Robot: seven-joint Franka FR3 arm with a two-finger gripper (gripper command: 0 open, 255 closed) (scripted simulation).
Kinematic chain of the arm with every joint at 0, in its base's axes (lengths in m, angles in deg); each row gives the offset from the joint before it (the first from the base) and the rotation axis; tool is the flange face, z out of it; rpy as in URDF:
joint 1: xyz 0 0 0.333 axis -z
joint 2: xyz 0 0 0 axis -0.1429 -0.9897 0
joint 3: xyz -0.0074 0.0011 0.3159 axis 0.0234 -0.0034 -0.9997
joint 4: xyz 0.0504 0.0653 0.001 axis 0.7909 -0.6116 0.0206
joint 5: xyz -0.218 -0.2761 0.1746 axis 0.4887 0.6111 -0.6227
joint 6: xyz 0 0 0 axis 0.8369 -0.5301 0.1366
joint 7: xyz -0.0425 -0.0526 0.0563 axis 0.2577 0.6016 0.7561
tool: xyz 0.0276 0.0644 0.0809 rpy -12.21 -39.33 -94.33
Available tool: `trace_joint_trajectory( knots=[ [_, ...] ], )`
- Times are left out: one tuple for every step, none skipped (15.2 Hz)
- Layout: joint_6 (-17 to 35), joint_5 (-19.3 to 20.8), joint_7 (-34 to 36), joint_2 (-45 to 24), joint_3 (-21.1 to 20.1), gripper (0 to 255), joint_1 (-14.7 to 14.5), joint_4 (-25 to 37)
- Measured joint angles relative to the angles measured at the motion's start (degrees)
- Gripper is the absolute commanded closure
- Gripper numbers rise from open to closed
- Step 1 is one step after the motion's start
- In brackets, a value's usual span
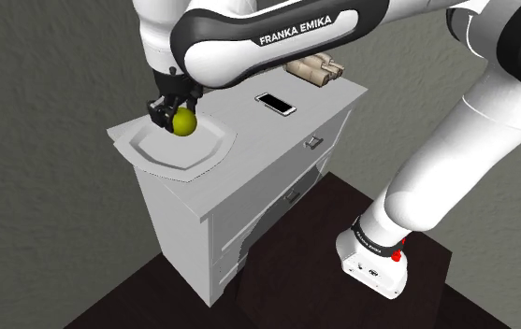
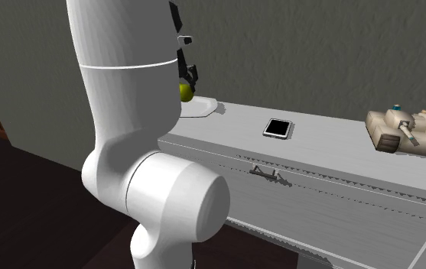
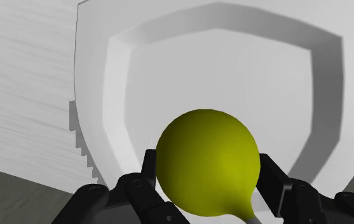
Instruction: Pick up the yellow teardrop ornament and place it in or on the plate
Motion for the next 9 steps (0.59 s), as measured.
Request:
trace_joint_trajectory(
  knots=[
    [0.5,0.2,0.2,-0.1,0.0,255,0.0,-0.4],
    [1.2,0.5,0.6,-0.5,-0.1,255,-0.1,-0.8],
    [1.9,0.7,1.0,-0.7,-0.1,255,-0.1,-1.4],
    [2.2,0.9,1.1,-0.8,-0.1,255,-0.1,-1.7],
    [2.4,1.0,1.1,-0.9,-0.1,255,0.0,-1.8],
    [2.5,1.0,1.2,-1.0,-0.1,255,0.0,-1.9],
    [2.6,1.0,1.2,-1.0,-0.1,255,0.0,-1.9],
    [2.6,1.0,1.2,-1.0,-0.1,255,0.0,-1.9],
    [2.6,1.0,1.2,-1.0,-0.1,255,0.0,-1.9]
  ],
)
